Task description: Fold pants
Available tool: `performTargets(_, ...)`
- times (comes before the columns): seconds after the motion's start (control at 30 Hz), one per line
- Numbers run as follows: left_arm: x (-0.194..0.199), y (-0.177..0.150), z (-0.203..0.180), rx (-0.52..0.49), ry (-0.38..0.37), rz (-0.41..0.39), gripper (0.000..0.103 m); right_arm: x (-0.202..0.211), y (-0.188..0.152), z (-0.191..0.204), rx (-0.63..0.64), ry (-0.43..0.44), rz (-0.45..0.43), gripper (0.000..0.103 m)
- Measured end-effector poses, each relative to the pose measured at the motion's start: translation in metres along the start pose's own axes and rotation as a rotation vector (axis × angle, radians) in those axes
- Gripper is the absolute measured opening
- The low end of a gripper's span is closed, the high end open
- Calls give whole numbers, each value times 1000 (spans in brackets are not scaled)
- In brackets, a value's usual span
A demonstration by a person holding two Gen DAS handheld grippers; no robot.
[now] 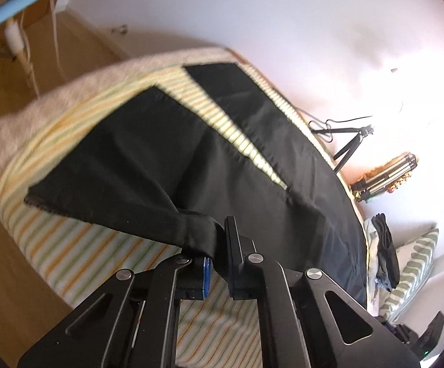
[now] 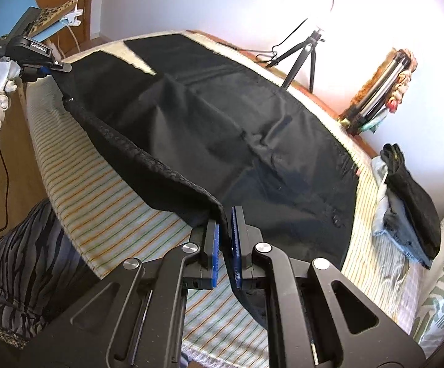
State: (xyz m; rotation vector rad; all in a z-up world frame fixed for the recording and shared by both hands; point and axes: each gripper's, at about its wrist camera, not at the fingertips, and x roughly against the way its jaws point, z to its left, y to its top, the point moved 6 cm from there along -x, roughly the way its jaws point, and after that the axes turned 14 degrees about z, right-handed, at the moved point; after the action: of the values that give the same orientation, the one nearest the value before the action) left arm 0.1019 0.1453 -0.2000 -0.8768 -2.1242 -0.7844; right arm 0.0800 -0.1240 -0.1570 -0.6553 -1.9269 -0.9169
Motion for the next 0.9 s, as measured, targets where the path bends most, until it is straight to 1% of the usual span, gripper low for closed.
performTargets(0.13, 5, 20, -23, -56, 8, -56, 5, 10, 16, -12, -10, -21, -39, 7)
performTargets(0.23, 7, 37, -41, -99, 13, -96, 5, 16, 34, -26, -7, -54, -62, 7)
performTargets(0.43, -3, 74, -77, -180, 27, -144, 5, 13, 70, -57, -6, -113, -94, 6)
performTargets(0.6, -29, 113, -105, -216, 52, -150, 5, -7, 112, -86, -2, -162, -93, 6)
performTargets(0.77, -55, 147, -135, -278, 107, -162, 5, -36, 152, -118, -7, -194, -72, 6)
performTargets(0.9, -91, 168, -152, -313, 146, -125, 5, -71, 177, -142, -29, -202, -35, 3)
